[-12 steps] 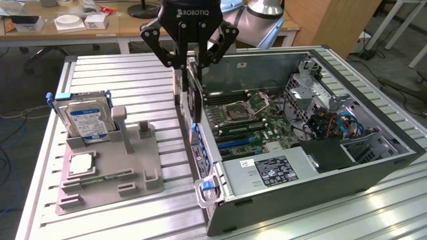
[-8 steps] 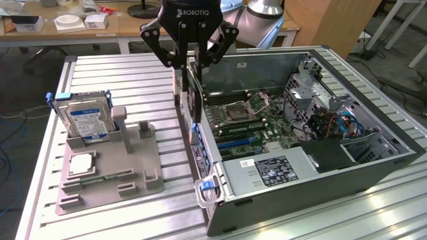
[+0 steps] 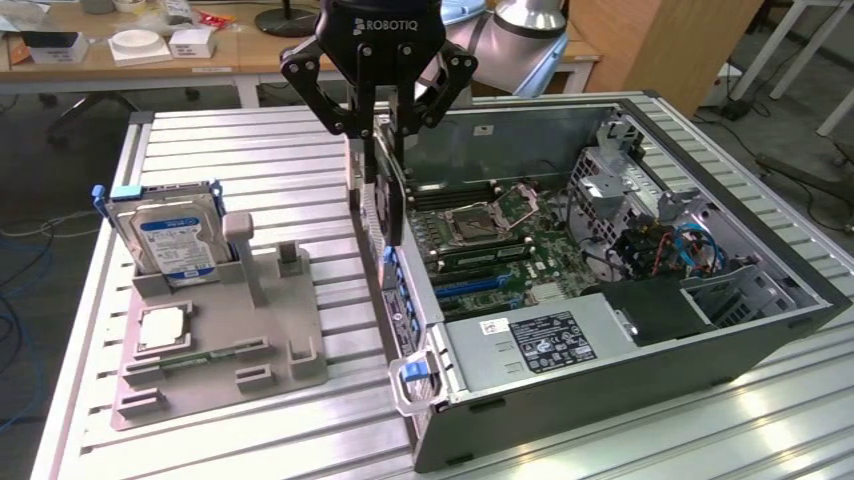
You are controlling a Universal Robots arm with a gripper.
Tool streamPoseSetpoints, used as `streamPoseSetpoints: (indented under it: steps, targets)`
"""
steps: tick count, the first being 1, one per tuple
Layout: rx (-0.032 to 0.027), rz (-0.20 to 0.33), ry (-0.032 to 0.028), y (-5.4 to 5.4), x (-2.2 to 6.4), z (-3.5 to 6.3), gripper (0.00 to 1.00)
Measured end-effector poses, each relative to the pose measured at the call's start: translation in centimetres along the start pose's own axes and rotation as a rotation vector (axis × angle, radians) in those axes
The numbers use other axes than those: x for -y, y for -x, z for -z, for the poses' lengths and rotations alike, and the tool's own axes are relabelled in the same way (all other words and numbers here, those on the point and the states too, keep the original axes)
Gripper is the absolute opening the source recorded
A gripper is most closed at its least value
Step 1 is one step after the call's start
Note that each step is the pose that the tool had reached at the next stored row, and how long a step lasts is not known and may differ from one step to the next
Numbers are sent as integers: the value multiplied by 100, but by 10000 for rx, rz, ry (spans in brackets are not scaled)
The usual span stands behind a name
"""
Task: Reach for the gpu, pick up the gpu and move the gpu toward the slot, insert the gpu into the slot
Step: 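Pick up the gpu and move the gpu toward the slot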
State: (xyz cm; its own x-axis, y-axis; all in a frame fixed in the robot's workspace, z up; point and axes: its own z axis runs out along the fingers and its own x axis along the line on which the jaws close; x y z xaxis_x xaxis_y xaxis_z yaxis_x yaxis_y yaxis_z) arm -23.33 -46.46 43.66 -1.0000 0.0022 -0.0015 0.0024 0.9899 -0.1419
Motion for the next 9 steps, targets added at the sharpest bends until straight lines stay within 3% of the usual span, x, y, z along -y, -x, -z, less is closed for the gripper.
streamPoseSetpoints:
  steps: [9]
  targets:
    - [-1,0,0,0,0,0,26]
